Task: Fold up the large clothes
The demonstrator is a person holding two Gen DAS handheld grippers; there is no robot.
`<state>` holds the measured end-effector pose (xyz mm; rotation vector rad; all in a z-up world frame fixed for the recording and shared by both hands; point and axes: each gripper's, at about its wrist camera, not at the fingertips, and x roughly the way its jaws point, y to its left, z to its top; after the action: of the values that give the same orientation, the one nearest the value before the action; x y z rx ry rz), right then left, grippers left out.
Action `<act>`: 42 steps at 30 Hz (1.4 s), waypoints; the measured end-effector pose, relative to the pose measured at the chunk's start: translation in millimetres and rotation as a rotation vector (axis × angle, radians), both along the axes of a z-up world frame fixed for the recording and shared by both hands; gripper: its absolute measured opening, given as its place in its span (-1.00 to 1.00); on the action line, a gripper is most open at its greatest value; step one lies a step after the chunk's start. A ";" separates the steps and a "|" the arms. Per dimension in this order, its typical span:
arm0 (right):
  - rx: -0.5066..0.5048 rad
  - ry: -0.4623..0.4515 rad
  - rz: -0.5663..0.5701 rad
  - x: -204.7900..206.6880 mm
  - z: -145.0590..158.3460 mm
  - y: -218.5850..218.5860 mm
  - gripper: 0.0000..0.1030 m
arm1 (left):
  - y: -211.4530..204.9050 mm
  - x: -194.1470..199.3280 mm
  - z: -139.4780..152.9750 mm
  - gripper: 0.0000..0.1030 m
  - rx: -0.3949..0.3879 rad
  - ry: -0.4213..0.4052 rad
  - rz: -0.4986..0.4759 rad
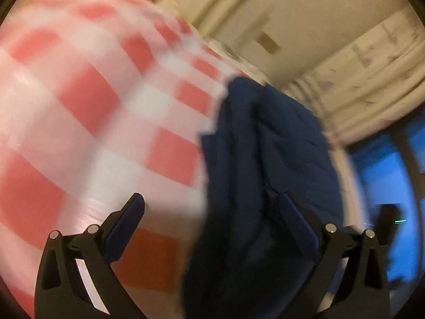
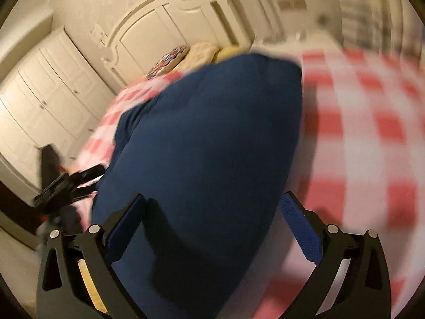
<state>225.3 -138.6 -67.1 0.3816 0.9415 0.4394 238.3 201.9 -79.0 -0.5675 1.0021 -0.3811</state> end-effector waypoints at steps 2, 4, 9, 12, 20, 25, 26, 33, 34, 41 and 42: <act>0.099 0.035 0.023 -8.6 -13.9 -2.3 0.91 | -10.3 -0.6 -4.7 0.95 -0.056 0.001 -0.053; 0.143 0.048 0.028 -14.6 -24.5 0.3 0.91 | -27.5 1.4 -14.0 0.96 -0.072 0.017 -0.105; 0.189 0.065 0.032 -14.0 -31.7 2.0 0.91 | -35.0 -0.6 -26.4 0.96 -0.109 -0.019 -0.136; 0.200 0.099 0.069 -12.0 -37.9 4.8 0.91 | -31.8 -3.4 -27.0 0.96 -0.120 0.006 -0.158; 0.171 -0.003 0.091 -14.9 -39.6 20.7 0.87 | -48.6 -3.3 -25.0 0.86 -0.105 0.013 -0.137; 0.049 -0.214 0.024 -32.8 -17.1 23.6 0.49 | -75.3 -20.6 5.5 0.44 0.022 -0.161 -0.051; 0.029 -0.241 0.009 -34.4 -13.1 22.5 0.44 | -80.2 -20.0 10.2 0.39 0.023 -0.175 -0.051; -0.085 -0.387 -0.107 -22.8 22.1 -25.7 0.34 | -139.8 27.7 32.3 0.22 -0.026 -0.219 -0.051; -0.089 -0.395 -0.122 -17.8 23.3 -33.6 0.34 | -150.4 37.5 31.4 0.22 -0.021 -0.212 -0.056; -0.040 -0.152 -0.208 14.0 -28.7 -105.1 0.47 | -205.9 41.8 -2.2 0.51 0.112 -0.197 -0.111; -0.021 -0.140 -0.232 10.3 -32.7 -111.6 0.59 | -206.4 37.2 -2.9 0.52 0.127 -0.215 -0.116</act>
<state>235.7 -250.2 -99.8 0.4296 0.7546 0.2410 275.5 -4.5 -81.9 -0.3465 0.8473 -0.4682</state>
